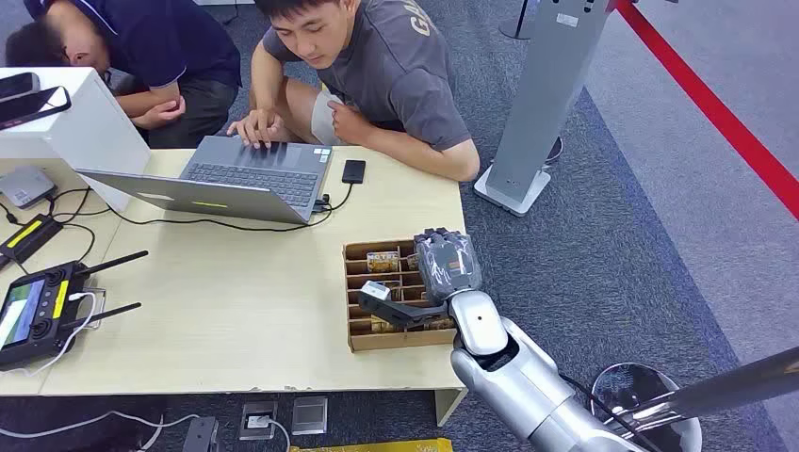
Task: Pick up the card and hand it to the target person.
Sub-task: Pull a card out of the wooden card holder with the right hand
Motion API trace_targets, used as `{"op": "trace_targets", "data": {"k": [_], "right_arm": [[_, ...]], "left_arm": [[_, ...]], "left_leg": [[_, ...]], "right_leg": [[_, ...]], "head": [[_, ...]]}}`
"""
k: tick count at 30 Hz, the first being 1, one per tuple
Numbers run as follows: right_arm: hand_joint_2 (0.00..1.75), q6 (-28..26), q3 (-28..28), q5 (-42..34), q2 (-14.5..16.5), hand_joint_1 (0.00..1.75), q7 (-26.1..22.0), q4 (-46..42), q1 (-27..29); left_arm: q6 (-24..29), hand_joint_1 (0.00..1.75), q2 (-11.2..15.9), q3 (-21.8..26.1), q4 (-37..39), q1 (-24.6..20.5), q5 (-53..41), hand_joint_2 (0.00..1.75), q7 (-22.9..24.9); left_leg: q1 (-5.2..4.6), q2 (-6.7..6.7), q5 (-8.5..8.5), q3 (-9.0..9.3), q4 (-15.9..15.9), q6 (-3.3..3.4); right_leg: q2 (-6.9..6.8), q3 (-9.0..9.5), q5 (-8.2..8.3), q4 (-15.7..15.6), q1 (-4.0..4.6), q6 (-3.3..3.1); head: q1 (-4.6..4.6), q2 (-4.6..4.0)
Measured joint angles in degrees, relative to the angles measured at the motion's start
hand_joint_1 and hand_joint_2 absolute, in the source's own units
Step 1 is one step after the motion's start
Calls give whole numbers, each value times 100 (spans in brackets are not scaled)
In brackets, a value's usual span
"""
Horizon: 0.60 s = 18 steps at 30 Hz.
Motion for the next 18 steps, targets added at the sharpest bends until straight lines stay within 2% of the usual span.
{"op": "trace_targets", "data": {"k": [11,15,18], "right_arm": [[175,-13,125,-23,-24,116,-52,-10,-30],[175,-42,155,-46,-25,136,-52,-8,-42],[175,-66,163,-91,-26,164,-52,-8,-56]], "left_arm": [[41,0,0,0,0,0,19,0,36],[39,0,0,0,0,0,19,0,44],[37,0,0,0,0,0,19,0,49]], "left_leg": [[0,2,0,10,0,0],[0,2,0,12,0,0],[0,2,0,12,0,0]], "right_leg": [[1,9,0,0,0,0],[1,10,0,0,0,0],[1,11,0,0,0,0]], "head": [[0,0],[-2,0],[-2,0]]}}
